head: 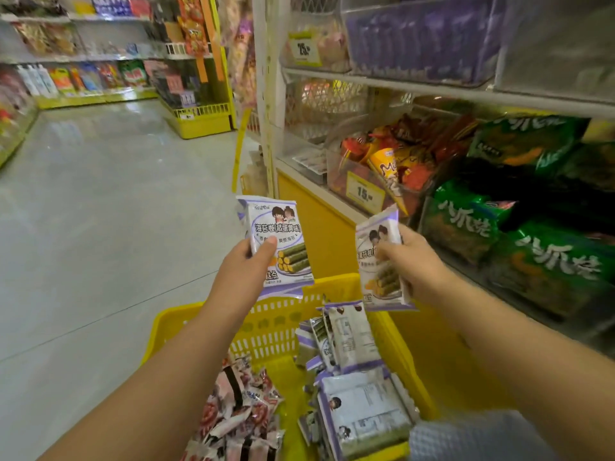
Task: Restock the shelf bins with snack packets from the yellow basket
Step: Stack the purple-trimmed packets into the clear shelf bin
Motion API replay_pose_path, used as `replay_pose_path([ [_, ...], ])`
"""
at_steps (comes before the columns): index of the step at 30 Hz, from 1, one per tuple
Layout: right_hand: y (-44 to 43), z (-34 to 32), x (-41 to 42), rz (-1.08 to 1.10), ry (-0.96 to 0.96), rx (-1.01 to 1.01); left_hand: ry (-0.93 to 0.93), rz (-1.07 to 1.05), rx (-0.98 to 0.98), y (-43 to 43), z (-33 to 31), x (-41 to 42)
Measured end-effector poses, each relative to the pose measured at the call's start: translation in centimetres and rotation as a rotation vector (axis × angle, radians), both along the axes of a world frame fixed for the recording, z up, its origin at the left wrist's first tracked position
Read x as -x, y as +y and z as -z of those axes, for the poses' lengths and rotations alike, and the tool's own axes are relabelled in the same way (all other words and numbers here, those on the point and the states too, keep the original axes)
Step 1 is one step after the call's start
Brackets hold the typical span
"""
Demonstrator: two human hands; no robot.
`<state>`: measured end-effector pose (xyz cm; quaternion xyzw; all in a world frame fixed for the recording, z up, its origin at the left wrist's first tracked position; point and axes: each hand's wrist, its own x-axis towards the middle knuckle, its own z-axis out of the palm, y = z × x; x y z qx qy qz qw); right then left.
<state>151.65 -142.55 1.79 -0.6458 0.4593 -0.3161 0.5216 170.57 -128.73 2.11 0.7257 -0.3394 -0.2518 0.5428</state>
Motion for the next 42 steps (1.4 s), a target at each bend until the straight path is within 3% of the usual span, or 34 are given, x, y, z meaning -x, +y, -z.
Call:
replay_pose_path([
  [5,2.8,-5.1,3.5,-0.127,-0.302,-0.117,-0.025,0.086,-0.006,0.0,-1.1,2.6],
  [12,6.3,-4.9,3.6,-0.107,-0.338,-0.232,-0.011,0.264,0.017,1.4,-1.7,6.6],
  [17,7.7,-4.7,2.6,-0.161,-0.55,-0.287,-0.056,0.344,0.119,2.2,-2.1,8.1],
  [25,7.9,-4.2,1.9,-0.206,-0.58,-0.495,-0.075,0.309,0.304,2.1,-2.5,8.4],
  [31,7.2,-4.5,2.2,-0.18,-0.577,-0.4,0.083,0.304,0.298,1.3,-2.5,7.8],
  [35,7.4,-5.3,2.0,-0.165,-0.614,-0.279,0.124,0.412,0.285,1.6,-3.9,8.3],
  [39,7.8,-7.1,3.0,-0.238,-0.611,-0.216,-0.106,0.472,0.223,2.2,-5.9,9.6],
  [42,8.8,-8.9,4.7,-0.331,-0.585,-0.292,-0.047,0.569,0.249,2.7,-7.1,10.0],
])
